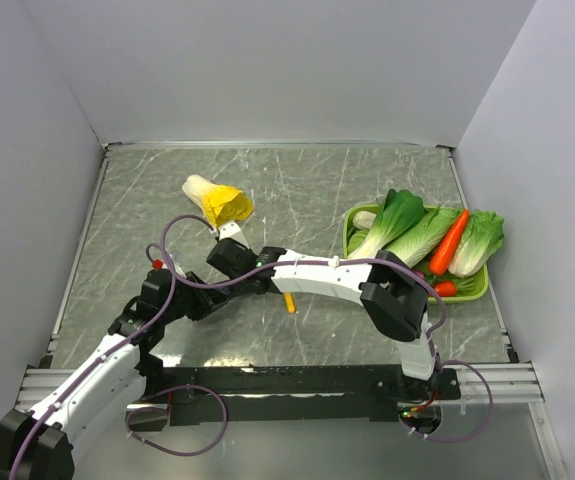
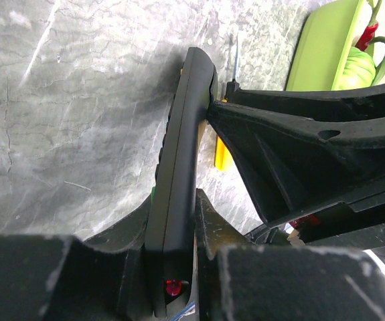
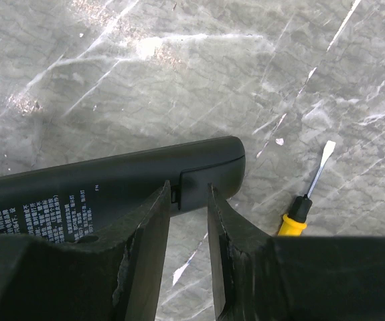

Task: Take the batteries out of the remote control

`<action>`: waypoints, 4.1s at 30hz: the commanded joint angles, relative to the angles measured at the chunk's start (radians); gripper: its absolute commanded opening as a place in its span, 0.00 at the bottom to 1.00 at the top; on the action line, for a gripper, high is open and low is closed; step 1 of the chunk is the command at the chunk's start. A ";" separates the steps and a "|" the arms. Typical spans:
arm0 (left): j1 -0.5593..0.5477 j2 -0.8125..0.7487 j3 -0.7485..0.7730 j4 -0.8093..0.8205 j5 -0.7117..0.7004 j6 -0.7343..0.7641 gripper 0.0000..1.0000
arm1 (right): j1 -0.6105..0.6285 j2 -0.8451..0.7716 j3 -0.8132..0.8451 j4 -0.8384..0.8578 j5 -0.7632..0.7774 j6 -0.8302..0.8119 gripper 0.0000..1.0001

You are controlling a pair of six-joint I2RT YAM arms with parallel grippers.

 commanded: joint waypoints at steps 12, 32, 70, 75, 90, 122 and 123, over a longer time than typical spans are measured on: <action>-0.006 0.012 0.004 -0.089 -0.019 0.039 0.01 | 0.000 -0.052 -0.018 0.004 -0.035 0.021 0.36; -0.004 0.010 0.007 -0.092 -0.018 0.036 0.01 | 0.018 0.083 0.136 -0.176 0.094 0.020 0.35; -0.006 0.016 0.008 -0.106 -0.056 0.027 0.01 | 0.017 0.016 0.153 -0.361 0.364 0.093 0.34; -0.004 0.044 0.013 -0.098 -0.076 0.027 0.01 | -0.014 -0.031 0.105 -0.339 0.362 0.084 0.34; -0.004 0.164 0.059 -0.109 -0.225 -0.005 0.22 | -0.094 -0.286 -0.266 -0.042 0.070 0.024 0.40; -0.004 -0.075 0.003 -0.265 -0.196 -0.136 0.79 | -0.108 -0.282 -0.522 0.097 -0.027 0.132 0.20; -0.004 -0.088 0.011 -0.279 -0.196 -0.136 0.81 | -0.109 -0.307 -0.524 0.092 -0.026 0.130 0.18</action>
